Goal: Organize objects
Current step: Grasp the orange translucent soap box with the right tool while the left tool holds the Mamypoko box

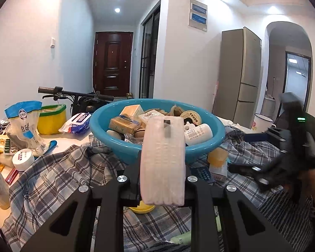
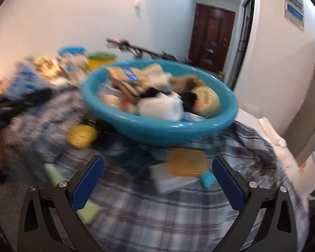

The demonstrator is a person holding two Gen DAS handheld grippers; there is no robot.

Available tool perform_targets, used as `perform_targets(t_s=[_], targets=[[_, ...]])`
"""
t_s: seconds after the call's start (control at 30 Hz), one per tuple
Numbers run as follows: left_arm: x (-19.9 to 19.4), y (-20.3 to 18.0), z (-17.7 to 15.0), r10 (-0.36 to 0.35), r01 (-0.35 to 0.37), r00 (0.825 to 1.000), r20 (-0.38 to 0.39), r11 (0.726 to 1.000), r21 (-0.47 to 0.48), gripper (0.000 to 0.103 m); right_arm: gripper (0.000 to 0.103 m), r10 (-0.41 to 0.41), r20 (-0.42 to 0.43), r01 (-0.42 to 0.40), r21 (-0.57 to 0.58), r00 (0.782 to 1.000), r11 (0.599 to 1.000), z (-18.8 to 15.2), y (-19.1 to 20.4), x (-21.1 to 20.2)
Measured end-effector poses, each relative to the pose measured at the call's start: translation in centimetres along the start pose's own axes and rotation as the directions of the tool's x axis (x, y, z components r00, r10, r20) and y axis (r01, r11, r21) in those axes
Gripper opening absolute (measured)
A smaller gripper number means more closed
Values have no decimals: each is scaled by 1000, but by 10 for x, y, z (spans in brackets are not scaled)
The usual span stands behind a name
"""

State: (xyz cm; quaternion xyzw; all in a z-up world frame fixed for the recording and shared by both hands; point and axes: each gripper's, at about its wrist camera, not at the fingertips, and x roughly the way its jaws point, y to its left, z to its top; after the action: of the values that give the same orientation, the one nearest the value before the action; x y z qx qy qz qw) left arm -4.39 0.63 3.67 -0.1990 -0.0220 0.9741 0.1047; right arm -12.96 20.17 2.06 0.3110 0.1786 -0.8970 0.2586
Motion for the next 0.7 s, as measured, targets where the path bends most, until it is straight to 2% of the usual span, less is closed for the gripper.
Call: perform_targets(t_s=[0.17,0.27,0.37,0.47,0.7], targets=[[1,5,0,1,-1,1000,-8,1000,-25,22,101,14,-108,-9,51,994,999,-3,-25,46],[2,8,0,1,-1,1000,-17,999,-41,22,75,52,-144,-40,86,988,996,-9,-33,56],[5,9,0,-2,1,1000,-30,999,-49,22,61,66,-147,-52,93,987,994,-14,-36,57],[5,9,-1,-5,4,999,-32,999,-49,22,60,37,-129,-27,80,991,996,-14,-37,50],[7,12,-2,-8,5,999,-40,998,-67,22,60,66,-87,-56,122,994,991,-18,-47,19]])
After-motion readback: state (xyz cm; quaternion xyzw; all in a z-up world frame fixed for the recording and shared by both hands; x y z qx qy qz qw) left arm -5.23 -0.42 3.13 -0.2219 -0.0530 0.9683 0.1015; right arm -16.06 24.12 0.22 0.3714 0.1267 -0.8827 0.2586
